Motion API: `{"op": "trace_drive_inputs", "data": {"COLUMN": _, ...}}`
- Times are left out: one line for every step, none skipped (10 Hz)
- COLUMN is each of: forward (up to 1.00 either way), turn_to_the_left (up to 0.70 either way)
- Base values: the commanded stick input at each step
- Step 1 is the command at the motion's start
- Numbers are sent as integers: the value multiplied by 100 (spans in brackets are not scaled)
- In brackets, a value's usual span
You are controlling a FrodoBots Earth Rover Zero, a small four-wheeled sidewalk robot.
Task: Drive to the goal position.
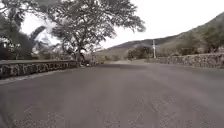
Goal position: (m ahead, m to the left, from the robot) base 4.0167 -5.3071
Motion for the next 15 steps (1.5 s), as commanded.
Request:
{"op": "trace_drive_inputs", "data": {"forward": 70, "turn_to_the_left": 0}}
{"op": "trace_drive_inputs", "data": {"forward": 70, "turn_to_the_left": 0}}
{"op": "trace_drive_inputs", "data": {"forward": 70, "turn_to_the_left": 0}}
{"op": "trace_drive_inputs", "data": {"forward": 70, "turn_to_the_left": 0}}
{"op": "trace_drive_inputs", "data": {"forward": 70, "turn_to_the_left": 0}}
{"op": "trace_drive_inputs", "data": {"forward": 70, "turn_to_the_left": 0}}
{"op": "trace_drive_inputs", "data": {"forward": 70, "turn_to_the_left": 0}}
{"op": "trace_drive_inputs", "data": {"forward": 70, "turn_to_the_left": 0}}
{"op": "trace_drive_inputs", "data": {"forward": 70, "turn_to_the_left": 0}}
{"op": "trace_drive_inputs", "data": {"forward": 70, "turn_to_the_left": 0}}
{"op": "trace_drive_inputs", "data": {"forward": 70, "turn_to_the_left": 0}}
{"op": "trace_drive_inputs", "data": {"forward": 70, "turn_to_the_left": 0}}
{"op": "trace_drive_inputs", "data": {"forward": 70, "turn_to_the_left": 0}}
{"op": "trace_drive_inputs", "data": {"forward": 70, "turn_to_the_left": 0}}
{"op": "trace_drive_inputs", "data": {"forward": 70, "turn_to_the_left": 0}}
